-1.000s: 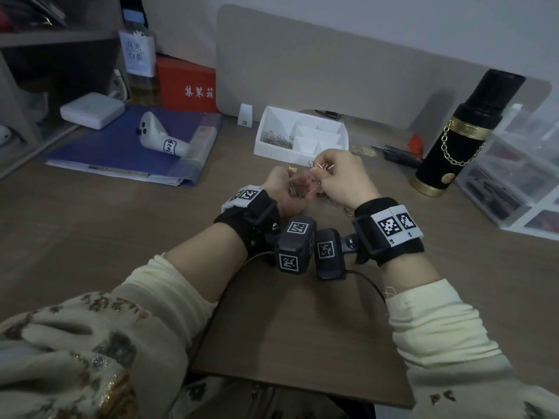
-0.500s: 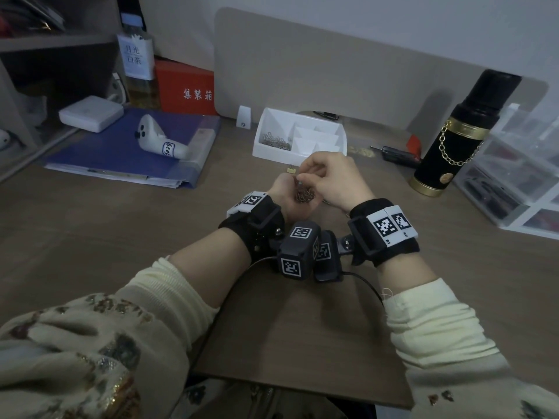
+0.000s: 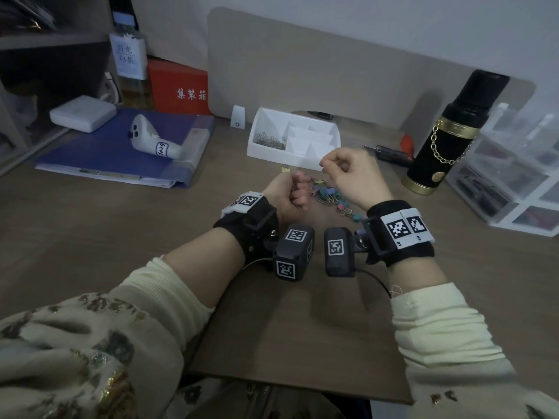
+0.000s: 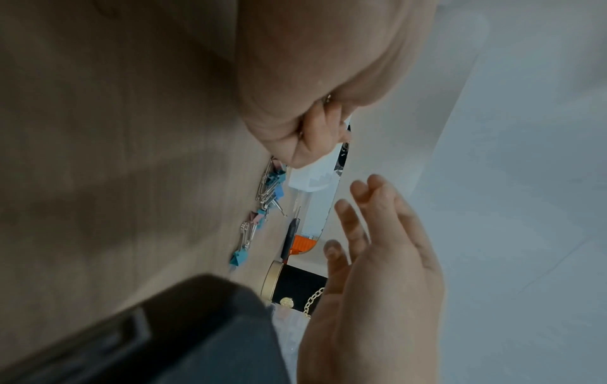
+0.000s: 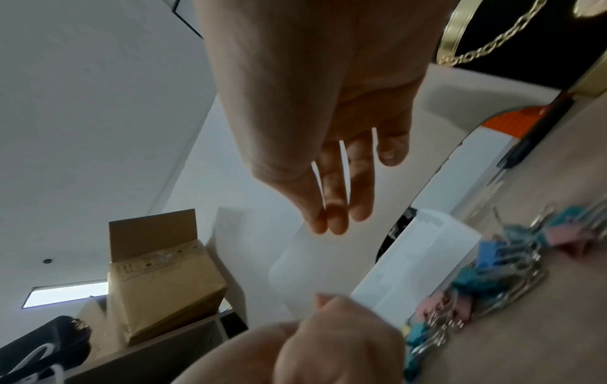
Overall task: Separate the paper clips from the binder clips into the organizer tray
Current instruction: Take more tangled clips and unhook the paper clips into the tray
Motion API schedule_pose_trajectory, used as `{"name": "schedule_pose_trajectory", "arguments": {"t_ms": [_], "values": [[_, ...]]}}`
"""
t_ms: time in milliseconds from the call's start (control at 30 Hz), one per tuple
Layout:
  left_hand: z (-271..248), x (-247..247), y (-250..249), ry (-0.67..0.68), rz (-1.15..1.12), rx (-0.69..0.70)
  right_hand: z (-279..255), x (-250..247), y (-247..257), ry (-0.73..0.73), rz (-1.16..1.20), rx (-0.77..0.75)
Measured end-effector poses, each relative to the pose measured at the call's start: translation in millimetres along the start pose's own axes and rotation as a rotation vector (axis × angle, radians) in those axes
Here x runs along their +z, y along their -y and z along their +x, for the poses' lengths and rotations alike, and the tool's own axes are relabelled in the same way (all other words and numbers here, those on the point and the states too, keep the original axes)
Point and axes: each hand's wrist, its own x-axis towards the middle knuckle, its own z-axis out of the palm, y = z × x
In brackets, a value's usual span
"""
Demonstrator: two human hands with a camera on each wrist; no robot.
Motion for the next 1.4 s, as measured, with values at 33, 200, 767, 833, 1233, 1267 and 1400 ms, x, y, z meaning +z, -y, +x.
{"name": "schedule_pose_trajectory", "arguments": {"t_ms": [33,200,767,833,1233,1267,1400], "values": [[0.0,-0.4,0.0,0.0,0.013,0.001,-1.9,-4.4,-4.6,0.031,-0.016,0.023],[1.4,0.6,5.5,0.01,0.049,0.001,-16.9,-29.9,-30.3,0.223,-0.165,0.149],[16.8,9.2,13.9,0.016,0.102,-0.022,-22.5,-33.5,-43.1,0.376,-0.267,0.426],[16.3,9.3,14.1,0.012,0.104,-0.023,-20.4,-36.0,-45.9,0.273,-0.306,0.43],[16.4,7.5,12.0,-0.01,0.101,-0.028,-21.8,-28.6,-48.5,0.357,-0.355,0.62],[16.5,7.6,12.3,-0.014,0.102,-0.029,-22.2,-28.2,-47.9,0.364,-0.368,0.622],[16.5,8.8,14.3,-0.029,0.096,-0.023,-20.6,-28.4,-41.2,0.323,-0.382,0.528]]}}
